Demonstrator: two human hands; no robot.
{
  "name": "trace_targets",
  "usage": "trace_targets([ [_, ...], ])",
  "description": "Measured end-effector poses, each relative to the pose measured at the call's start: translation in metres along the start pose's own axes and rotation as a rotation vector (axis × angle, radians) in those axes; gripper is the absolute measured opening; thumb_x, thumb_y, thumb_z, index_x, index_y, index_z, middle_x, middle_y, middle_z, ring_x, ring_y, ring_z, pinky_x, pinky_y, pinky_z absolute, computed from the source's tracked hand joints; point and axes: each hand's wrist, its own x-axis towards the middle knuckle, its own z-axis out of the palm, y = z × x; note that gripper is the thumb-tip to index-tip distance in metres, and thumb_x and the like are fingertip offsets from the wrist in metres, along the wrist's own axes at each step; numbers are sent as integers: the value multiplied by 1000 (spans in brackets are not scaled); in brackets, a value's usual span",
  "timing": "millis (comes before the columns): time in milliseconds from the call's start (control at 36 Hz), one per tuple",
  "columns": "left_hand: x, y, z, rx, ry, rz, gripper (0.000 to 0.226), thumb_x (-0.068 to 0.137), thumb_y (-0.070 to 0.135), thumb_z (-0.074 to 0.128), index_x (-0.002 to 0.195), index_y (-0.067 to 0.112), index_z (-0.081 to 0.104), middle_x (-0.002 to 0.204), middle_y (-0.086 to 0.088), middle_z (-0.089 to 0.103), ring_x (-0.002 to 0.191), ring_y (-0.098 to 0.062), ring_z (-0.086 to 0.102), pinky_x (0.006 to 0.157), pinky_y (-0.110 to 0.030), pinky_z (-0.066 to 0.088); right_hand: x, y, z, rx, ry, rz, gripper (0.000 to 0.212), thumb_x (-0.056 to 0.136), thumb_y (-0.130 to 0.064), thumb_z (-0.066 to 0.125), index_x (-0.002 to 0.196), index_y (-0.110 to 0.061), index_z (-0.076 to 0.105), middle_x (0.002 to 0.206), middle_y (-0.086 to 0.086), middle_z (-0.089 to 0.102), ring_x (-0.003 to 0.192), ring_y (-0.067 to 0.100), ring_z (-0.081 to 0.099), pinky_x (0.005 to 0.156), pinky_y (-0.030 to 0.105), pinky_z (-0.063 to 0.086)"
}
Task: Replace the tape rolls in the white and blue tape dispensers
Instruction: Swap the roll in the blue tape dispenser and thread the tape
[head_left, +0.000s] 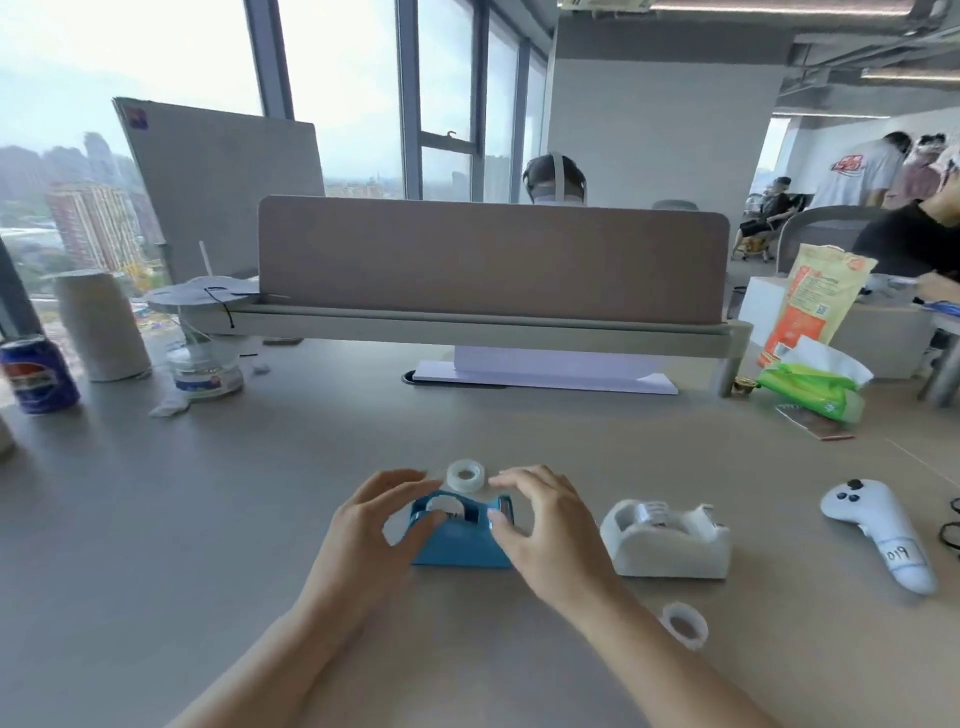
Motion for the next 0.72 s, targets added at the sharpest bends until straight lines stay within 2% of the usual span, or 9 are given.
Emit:
trace_targets([
  [56,-1,-6,0,-8,21,-10,29,79,31,79,107,36,75,114,19,68,104,6,63,91,-14,48,-4,-2,11,-43,13,-15,33,80,-41,63,113,-33,65,114,-22,63,106,2,54,91,18,47],
  [111,-1,-7,-1,-45,31,-27,26,77,31,80,103,34,77,108,20,70,100,4,65,86,-16,52,-8,-2,20,-61,13,-21,41,76,-47,64,116,-36,64,117,-24,62,106,1,54,91,18,47],
  [222,1,-8,0,-123,51,-52,18,73,25,84,90,29,79,94,19,75,91,-1,70,81,-16,56,-10,2,26,-69,17,-27,41,76,-42,70,116,-39,64,122,-27,61,108,1,55,89,17,46],
  [389,2,-12,2,-221,77,-116,17,68,18,87,81,26,80,96,21,75,86,-1,73,82,-14,56,-11,4,31,-70,-12,-10,30,80,-37,68,111,-40,69,130,-28,56,112,4,52,87,23,49],
  [556,0,-10,5,-287,97,-171,15,68,14,87,82,19,82,91,14,77,86,1,73,85,-12,55,-10,11,36,43,-35,-15,32,78,-24,70,108,-35,72,128,-29,54,113,2,47,92,9,36],
  [722,-1,-9,6,-308,103,-208,15,68,15,87,81,22,83,95,21,76,86,2,73,83,-8,53,-9,15,37,133,-51,-18,30,79,-22,72,107,-34,72,127,-27,54,114,3,45,100,21,38],
])
